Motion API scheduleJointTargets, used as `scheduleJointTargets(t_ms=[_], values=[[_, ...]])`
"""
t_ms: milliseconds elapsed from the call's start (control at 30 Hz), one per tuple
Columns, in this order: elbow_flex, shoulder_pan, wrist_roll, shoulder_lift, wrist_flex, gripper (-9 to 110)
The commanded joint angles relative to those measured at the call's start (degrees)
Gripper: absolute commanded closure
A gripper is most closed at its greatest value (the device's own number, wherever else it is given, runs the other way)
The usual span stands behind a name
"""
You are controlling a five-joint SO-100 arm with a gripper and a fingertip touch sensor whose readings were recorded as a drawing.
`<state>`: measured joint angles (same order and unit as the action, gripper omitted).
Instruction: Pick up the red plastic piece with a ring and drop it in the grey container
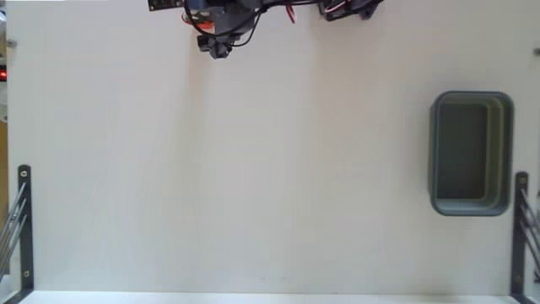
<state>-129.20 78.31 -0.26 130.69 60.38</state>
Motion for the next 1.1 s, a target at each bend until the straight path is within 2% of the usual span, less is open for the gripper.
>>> scheduleJointTargets(t_ms=[0,1067], values=[[-0.4,1.3,0.3,3.1,-1.8,-9],[-5.0,1.3,0.3,3.3,-6.2,-9]])
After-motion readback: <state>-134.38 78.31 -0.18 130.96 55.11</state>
